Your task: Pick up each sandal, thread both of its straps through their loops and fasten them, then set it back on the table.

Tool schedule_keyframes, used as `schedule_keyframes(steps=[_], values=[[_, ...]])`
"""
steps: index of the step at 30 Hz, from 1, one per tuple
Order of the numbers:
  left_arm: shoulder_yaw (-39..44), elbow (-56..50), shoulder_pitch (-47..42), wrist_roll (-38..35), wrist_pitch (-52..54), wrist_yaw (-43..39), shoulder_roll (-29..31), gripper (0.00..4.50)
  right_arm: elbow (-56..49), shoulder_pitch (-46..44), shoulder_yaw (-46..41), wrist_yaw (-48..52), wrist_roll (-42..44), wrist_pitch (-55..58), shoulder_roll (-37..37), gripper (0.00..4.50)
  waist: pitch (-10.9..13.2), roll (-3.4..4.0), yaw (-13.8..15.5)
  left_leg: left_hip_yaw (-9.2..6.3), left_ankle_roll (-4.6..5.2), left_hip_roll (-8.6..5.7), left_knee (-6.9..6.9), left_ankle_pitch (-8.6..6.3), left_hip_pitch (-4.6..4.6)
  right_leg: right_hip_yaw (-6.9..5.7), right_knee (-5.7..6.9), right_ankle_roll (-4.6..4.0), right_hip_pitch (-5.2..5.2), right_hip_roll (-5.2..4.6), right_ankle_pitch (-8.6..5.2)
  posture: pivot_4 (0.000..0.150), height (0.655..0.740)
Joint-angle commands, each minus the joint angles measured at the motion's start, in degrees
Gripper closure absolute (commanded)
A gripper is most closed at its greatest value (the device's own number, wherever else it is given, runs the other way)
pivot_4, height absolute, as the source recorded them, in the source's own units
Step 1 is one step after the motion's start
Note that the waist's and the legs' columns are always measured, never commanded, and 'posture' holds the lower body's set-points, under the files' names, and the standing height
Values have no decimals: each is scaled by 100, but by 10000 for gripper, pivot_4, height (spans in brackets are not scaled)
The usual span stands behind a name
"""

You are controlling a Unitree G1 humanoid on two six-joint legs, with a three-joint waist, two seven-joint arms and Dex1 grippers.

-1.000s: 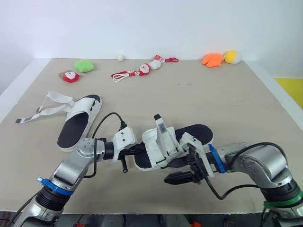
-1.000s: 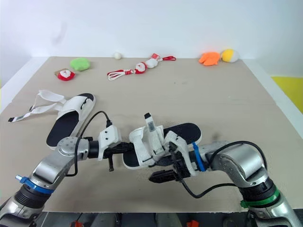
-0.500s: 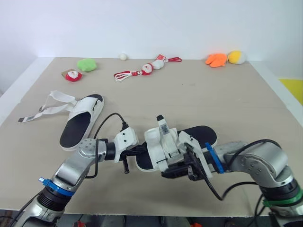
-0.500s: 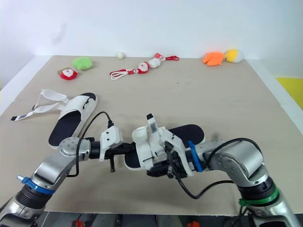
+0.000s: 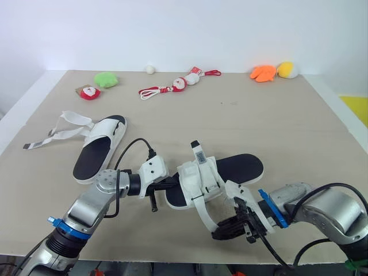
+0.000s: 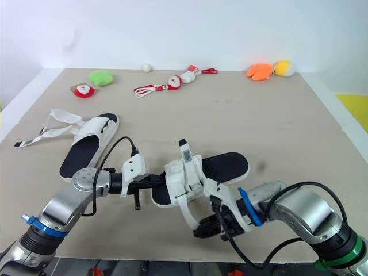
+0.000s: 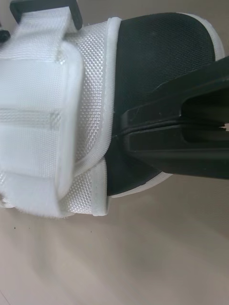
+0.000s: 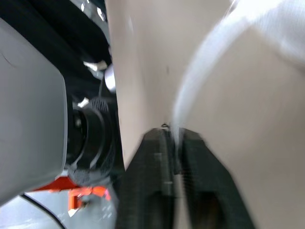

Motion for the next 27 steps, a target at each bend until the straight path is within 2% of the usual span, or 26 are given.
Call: schedule_keyframes(steps=[1,3,5,9,12,14,18,22,27], values=[[-337,225,279,136,304,-89,105,45000,-360,282,-259,714,-501,-1159,-608,19961,0,1,2,-1,0,-2,-1,0,-1,0,0,1,1,-1,-3,1500,7400],[-334,210,296,135,309,-88,108,45000,-278,587,-277,1040,-1023,-2057,-921,9739,-1,-1,0,-1,-3,-2,-1,-4,0,0,-1,5,2,-3,-9,1500,7400],[-329,197,311,133,317,-85,107,45000,57,986,-481,1320,-1660,-3433,-1080,180,-1,0,0,-1,-6,-2,-1,-6,0,-2,-1,7,2,-4,-13,1500,7400],[-331,209,319,141,311,-79,90,45000,1144,1279,-952,1783,-2401,-6543,-617,180,0,-2,-2,4,-9,-2,2,-7,9,-3,-1,10,8,-6,-13,1500,7400],[-338,226,313,148,296,-84,81,45000,2282,847,-933,1873,-3010,-9150,-46,180,1,-4,-14,5,-9,-1,8,-7,22,-3,-1,16,24,-6,-10,1500,7400],[-348,250,305,159,276,-84,72,45000,2949,465,-847,1868,-3228,-10475,278,180,2,-3,-16,9,-9,-1,10,-7,29,-3,-1,16,29,-7,-7,1500,7400],[-349,260,302,163,265,-73,60,45000,4080,-223,-382,1655,-3690,-13296,560,180,4,-2,-20,12,-9,-2,1,-7,61,0,-1,7,59,-8,-11,1500,7400],[-352,262,303,165,270,-76,58,45000,4689,-616,79,1096,-4264,-14872,616,180,3,-1,-10,11,-8,-4,-21,-8,81,5,-1,-17,76,-10,-22,1500,7400],[-360,279,273,173,260,-109,69,45000,4589,-704,169,460,-5243,-15220,947,180,1,-4,-11,11,-8,-9,-29,-8,120,11,-1,-53,110,-14,-18,1500,7400]])
